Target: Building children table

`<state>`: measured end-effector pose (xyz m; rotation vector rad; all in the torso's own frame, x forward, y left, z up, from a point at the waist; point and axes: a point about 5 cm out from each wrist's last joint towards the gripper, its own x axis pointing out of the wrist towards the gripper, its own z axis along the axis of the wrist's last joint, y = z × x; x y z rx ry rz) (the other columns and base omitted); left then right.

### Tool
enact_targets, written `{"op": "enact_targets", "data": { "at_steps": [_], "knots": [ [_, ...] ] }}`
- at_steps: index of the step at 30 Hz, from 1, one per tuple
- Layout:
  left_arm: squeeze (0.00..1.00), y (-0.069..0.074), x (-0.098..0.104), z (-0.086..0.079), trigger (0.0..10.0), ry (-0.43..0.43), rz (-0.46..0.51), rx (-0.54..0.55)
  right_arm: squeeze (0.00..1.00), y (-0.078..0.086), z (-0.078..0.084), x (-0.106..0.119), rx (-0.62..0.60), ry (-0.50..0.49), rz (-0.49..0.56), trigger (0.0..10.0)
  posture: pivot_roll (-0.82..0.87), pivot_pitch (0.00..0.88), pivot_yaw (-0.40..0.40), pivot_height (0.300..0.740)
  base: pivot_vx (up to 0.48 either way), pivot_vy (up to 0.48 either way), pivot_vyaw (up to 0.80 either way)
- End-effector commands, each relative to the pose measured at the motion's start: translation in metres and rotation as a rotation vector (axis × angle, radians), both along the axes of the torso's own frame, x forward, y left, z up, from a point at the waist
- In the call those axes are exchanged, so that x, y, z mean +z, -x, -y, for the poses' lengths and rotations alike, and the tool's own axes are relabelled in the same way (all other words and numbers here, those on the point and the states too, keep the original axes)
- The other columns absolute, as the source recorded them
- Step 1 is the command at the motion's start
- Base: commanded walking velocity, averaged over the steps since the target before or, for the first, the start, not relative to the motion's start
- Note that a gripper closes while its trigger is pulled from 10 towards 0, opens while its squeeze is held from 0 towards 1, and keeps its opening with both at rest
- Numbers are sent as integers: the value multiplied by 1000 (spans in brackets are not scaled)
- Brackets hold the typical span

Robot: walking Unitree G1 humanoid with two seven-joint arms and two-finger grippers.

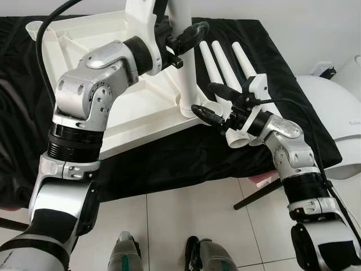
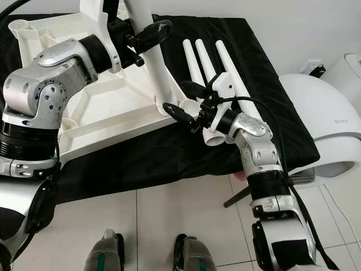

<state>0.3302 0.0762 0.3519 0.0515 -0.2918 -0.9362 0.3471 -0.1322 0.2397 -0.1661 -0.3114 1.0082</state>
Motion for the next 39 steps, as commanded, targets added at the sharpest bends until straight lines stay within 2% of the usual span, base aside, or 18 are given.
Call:
{"op": "enact_targets", "data": {
  "at_steps": [1,8,10,11,15,16,18,23,26,32,35,37,39],
  "knots": [
    [0,10,5,8,10000,-59,29,-149,0,-2,3,3,-8,16,20,10000,100,148,-60,740,0,0,0],
    [0,7,11,6,10000,-51,22,-112,0,-2,3,4,9,21,22,10000,104,151,-61,740,0,0,0],
    [0,-2,14,3,10000,-34,5,-26,0,-3,3,6,1,17,28,10000,105,152,-61,740,0,0,0],
    [0,-2,14,3,10000,-34,5,-26,0,-3,3,6,1,17,28,10000,105,152,-61,740,0,0,0],
    [0,-17,21,-7,10000,47,-38,131,0,-5,-2,7,-36,-21,43,10000,108,156,-62,740,0,0,0],
    [0,-17,21,-7,10000,47,-38,131,0,-5,-2,7,-36,-21,43,10000,108,156,-62,740,0,0,0],
    [0,-21,28,-10,10000,95,-34,203,0,-8,-6,7,-93,-57,47,10000,109,158,-62,740,0,0,0],
    [0,-23,34,-12,10000,108,-11,297,0,-10,-11,9,-150,-109,65,10000,109,159,-63,740,0,0,0],
    [0,-27,42,-23,10000,139,16,492,0,-16,-13,17,-300,-214,120,10000,113,159,-64,740,0,0,0],
    [0,-25,54,-20,10000,156,33,550,0,-22,-18,26,-397,-305,152,10000,119,159,-66,740,0,0,0],
    [0,-23,59,-16,10000,160,48,559,0,-24,-23,27,-392,-323,140,10000,122,158,-68,740,0,0,0],
    [0,-20,65,-8,10000,168,69,551,0,-24,-33,27,-356,-327,120,10000,124,157,-71,740,0,0,0],
    [0,-19,66,-6,10000,168,74,547,0,-24,-36,26,-343,-331,111,10000,124,157,-71,740,0,0,0]
  ]
}}
